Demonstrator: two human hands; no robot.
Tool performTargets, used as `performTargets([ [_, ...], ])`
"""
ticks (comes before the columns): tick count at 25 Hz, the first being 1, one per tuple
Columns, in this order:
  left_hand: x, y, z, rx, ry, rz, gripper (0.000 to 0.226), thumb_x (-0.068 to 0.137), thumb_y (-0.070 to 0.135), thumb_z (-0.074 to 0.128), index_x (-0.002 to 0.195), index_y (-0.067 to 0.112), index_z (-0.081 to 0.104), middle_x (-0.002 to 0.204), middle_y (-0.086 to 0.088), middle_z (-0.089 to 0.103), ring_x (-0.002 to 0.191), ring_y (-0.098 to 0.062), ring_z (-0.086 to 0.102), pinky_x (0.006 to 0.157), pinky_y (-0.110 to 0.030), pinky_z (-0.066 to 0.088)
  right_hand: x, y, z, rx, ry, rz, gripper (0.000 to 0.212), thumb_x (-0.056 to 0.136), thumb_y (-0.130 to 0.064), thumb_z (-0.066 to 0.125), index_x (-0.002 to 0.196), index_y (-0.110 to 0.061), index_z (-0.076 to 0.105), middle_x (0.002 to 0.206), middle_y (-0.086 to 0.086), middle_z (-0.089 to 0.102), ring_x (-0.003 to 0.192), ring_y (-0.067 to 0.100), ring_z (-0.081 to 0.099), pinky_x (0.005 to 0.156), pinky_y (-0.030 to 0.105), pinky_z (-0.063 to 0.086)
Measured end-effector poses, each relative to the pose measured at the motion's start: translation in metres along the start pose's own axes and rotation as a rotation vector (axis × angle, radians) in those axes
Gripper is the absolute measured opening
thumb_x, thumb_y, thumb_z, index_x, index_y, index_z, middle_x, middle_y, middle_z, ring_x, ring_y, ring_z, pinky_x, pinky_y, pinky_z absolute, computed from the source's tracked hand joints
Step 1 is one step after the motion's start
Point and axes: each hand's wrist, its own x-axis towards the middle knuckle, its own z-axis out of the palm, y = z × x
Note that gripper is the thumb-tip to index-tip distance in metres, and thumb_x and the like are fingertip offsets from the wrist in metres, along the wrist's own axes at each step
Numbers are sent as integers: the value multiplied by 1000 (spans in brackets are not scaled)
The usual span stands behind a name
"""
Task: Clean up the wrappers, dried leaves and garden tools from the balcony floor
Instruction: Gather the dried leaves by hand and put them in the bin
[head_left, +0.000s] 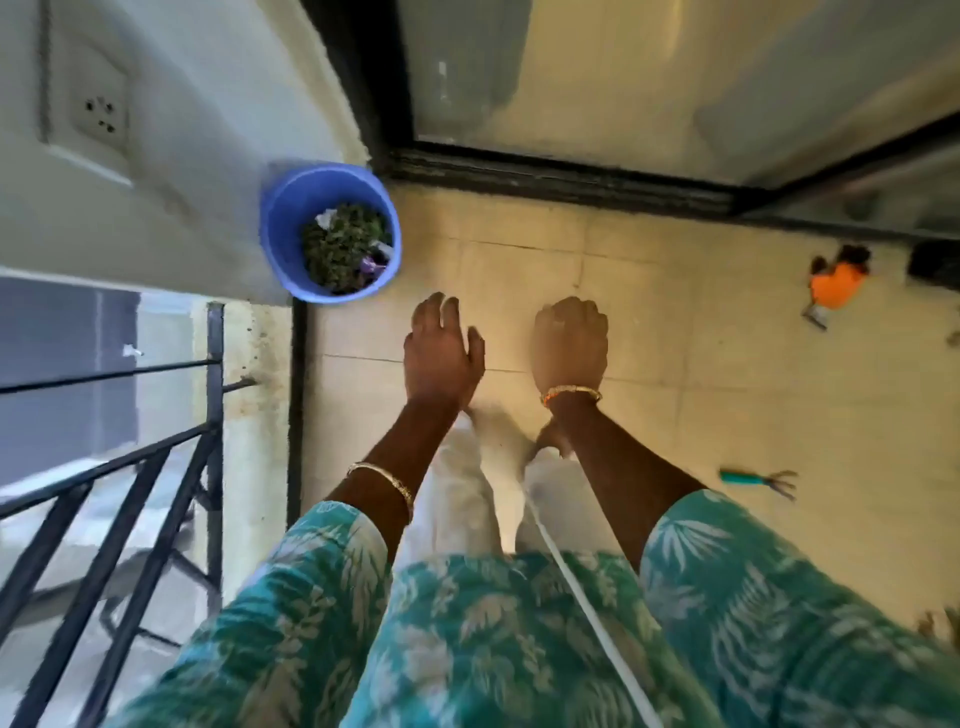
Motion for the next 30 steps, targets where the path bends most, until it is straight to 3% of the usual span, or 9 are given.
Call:
performTargets([
  [4, -53, 64, 5, 316, -215, 510, 64, 92, 36, 32, 145, 0, 33, 153, -21, 27, 140, -35, 30, 107, -47, 36, -53, 60, -85, -126, 126, 190, 38, 87, -26, 45, 113, -1, 58, 115, 19, 57, 105, 34, 53, 87, 40, 42],
  [9, -102, 154, 11, 495, -338, 781, 67, 95, 39, 29, 149, 2, 20, 158, -18, 13, 146, -31, 15, 114, -46, 23, -120, 123, -179, -176, 199, 380, 60, 90, -28, 43, 140, 3, 33, 147, 24, 30, 136, 37, 29, 110, 42, 26],
  [15, -198, 278, 39, 532, -336, 1019, 67, 98, 37, 32, 151, 2, 12, 159, -17, 6, 148, -28, 7, 118, -45, 17, -207, 202, -282, -200, 289, 667, 65, 92, -35, 36, 144, 1, 25, 152, 22, 19, 141, 35, 19, 111, 48, 25],
  [20, -283, 364, 83, 599, -343, 1244, 68, 98, 39, 33, 151, 4, 10, 160, -15, 2, 148, -28, 3, 118, -45, 15, -261, 264, -357, -237, 341, 783, 65, 92, -36, 32, 146, -1, 21, 155, 18, 15, 144, 31, 11, 113, 47, 16],
  [25, -304, 441, 123, 670, -335, 1379, 69, 98, 40, 31, 152, 6, 7, 160, -15, -1, 148, -27, 0, 118, -44, 10, -246, 320, -415, -282, 361, 810, 63, 94, -33, 36, 147, -3, 19, 156, 17, 11, 145, 30, 7, 114, 45, 9],
  [30, -271, 528, 162, 696, -344, 1406, 70, 97, 38, 33, 152, 4, 4, 160, -16, -2, 148, -28, 2, 117, -45, 10, -193, 387, -447, -304, 379, 906, 63, 95, -35, 33, 147, -2, 17, 156, 16, 10, 145, 30, 5, 115, 48, 8],
])
